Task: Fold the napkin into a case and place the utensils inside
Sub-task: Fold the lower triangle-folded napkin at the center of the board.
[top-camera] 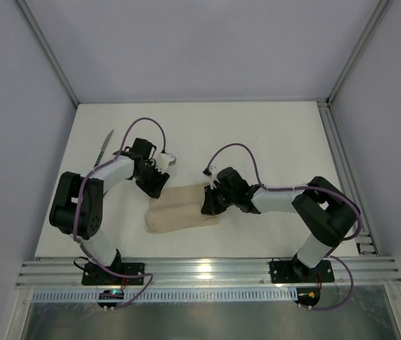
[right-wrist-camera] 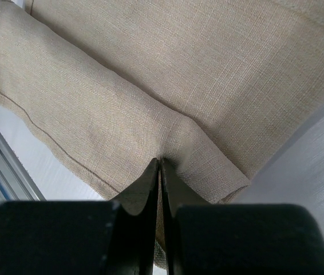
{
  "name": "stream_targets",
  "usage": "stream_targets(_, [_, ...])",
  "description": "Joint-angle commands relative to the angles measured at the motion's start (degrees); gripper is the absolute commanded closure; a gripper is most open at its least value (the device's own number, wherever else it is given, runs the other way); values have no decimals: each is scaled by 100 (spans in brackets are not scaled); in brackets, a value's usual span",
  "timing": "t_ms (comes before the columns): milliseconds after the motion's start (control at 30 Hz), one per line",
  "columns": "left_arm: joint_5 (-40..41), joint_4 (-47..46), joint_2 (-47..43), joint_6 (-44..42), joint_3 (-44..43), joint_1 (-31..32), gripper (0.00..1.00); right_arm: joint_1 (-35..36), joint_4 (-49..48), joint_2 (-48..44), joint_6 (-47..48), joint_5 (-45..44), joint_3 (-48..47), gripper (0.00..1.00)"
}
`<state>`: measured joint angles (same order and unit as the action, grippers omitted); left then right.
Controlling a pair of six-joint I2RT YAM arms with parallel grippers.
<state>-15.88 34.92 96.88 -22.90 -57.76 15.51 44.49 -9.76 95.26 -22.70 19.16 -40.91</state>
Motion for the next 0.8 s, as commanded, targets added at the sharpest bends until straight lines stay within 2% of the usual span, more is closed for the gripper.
stream_targets(0, [59, -126, 164, -13, 177, 154, 49, 33, 167, 115, 55, -281, 179, 92])
stream_targets(33, [15, -108, 199, -22, 168, 154, 51, 25, 167, 107, 55, -290, 179, 92])
stream_targets(133, [-82, -11, 314, -48, 116, 163, 68, 33, 167, 89, 46, -307, 197, 92])
stream_targets(167, [-117, 32, 340, -66, 98, 154, 81, 33, 167, 89, 38, -316, 206, 92])
stream_targets(267, [-414, 217, 270, -83, 2, 111, 100, 33, 167, 45, 29, -342, 232, 92])
stream_targets(467, [-1188, 411, -827, -302, 80, 102, 100, 25, 229, 115, -94, -430, 241, 92])
stream_targets(567, [-1250, 288, -1600, -426, 370, 102, 100, 16, 238, 159, -165, -474, 258, 93])
stream_targets(767, [-1497, 743, -2287, -1357, 818, 119, 100, 16, 185, 229, -296, -492, 232, 93])
